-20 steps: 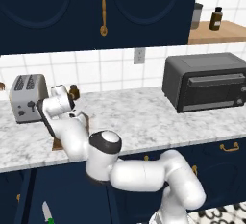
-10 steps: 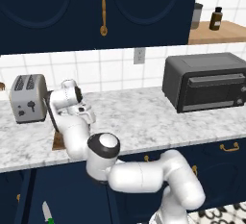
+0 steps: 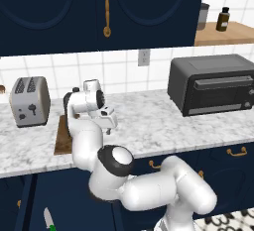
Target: Place the appropriate cutting tool for cutting the potato skin on the cutting board.
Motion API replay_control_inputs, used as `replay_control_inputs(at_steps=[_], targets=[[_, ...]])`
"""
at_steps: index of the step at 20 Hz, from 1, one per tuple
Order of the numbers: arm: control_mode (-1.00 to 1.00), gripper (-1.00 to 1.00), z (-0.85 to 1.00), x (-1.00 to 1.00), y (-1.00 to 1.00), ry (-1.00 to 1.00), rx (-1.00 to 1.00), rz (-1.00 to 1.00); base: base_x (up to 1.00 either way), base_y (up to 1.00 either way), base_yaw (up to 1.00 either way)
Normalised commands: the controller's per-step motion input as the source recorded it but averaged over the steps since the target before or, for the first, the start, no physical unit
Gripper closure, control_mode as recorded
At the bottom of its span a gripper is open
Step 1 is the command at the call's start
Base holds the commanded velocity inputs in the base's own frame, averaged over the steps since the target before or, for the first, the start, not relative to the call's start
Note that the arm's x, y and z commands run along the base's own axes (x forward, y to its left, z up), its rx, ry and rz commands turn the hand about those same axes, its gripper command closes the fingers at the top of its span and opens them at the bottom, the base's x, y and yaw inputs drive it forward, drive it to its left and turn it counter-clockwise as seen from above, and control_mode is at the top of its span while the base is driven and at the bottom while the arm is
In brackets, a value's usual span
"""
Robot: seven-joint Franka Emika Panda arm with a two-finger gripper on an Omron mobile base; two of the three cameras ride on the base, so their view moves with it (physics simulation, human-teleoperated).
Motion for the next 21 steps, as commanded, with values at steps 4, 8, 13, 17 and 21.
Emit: replay_control_inputs(at_steps=[4, 8, 13, 17, 21], targets=[[-1.0, -1.0, 0.26, -0.45, -0.73, -0.23, 0.04, 0.0, 0.0, 0.0, 0.0], [-1.0, -1.0, 0.23, -0.36, -0.81, -0.17, 0.05, 0.0, 0.0, 0.0, 0.0], [-1.0, -1.0, 0.23, -0.29, -0.84, -0.12, 0.05, 0.0, 0.0, 0.0, 0.0], [-1.0, -1.0, 0.31, -0.34, -0.85, -0.13, 0.05, 0.0, 0.0, 0.0, 0.0], [-1.0, -1.0, 0.28, -0.43, -0.84, -0.16, 0.04, 0.0, 0.0, 0.0, 0.0]])
